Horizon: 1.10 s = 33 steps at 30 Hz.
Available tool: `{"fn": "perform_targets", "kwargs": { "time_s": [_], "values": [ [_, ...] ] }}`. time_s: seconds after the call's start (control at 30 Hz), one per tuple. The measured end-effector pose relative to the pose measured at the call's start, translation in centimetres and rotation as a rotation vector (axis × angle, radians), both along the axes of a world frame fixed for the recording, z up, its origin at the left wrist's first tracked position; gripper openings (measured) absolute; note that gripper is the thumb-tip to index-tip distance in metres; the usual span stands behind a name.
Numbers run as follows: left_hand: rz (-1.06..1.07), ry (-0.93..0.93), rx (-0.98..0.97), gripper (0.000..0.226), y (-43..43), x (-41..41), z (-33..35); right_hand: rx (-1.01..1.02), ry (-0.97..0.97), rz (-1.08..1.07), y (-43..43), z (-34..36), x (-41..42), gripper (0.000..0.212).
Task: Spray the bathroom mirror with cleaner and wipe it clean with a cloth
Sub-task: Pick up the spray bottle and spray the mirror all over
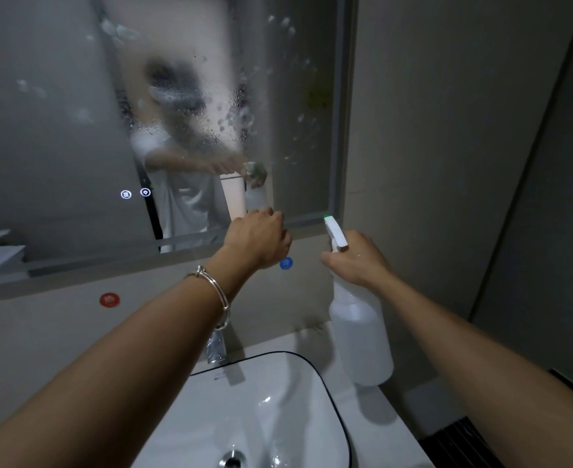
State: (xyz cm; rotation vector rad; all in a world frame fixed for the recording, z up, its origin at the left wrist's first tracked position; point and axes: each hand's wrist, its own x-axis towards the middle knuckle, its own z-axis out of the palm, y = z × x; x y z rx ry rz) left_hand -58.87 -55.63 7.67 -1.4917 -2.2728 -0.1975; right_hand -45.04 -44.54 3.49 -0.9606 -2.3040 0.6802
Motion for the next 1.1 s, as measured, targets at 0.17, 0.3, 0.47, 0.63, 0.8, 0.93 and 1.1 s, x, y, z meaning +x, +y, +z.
{"fn": "perform_targets", "kwargs": {
  "time_s": [0.17,0.3,0.47,0.63,0.8,0.93,1.1],
  "values": [
    [0.035,-0.002,0.005,0.044,-1.6,-1.3,0.3,0.031,-0.012,0.023,-1.4,0.4,-1.4,0.017],
    [0.055,-0.004,0.019,0.042,-3.3,-2.6,0.4,0.036,-0.036,0.056,-2.7,0.5,-2.6,0.025],
    [0.051,-0.006,0.031,0.04,-6.1,-4.0,0.5,0.054,-0.034,0.098,-5.1,0.8,-4.7,0.017],
    [0.062,-0.013,0.033,0.039,-9.4,-5.9,0.9,0.025,-0.027,0.12,-8.4,0.6,-6.9,0.016],
    [0.103,-0.024,-0.011,0.038,-13.3,-7.9,0.9,0.08,-0.064,0.081,-11.1,0.5,-9.0,0.018],
    [0.121,-0.049,-0.025,0.037,-15.8,-9.2,0.8,0.108,-0.074,0.136,-13.4,1.1,-10.3,0.018],
    [0.14,-0.067,-0.015,0.037,-18.6,-10.2,0.7,0.076,-0.063,0.217,-17.1,1.5,-11.6,0.016]
  ]
}}
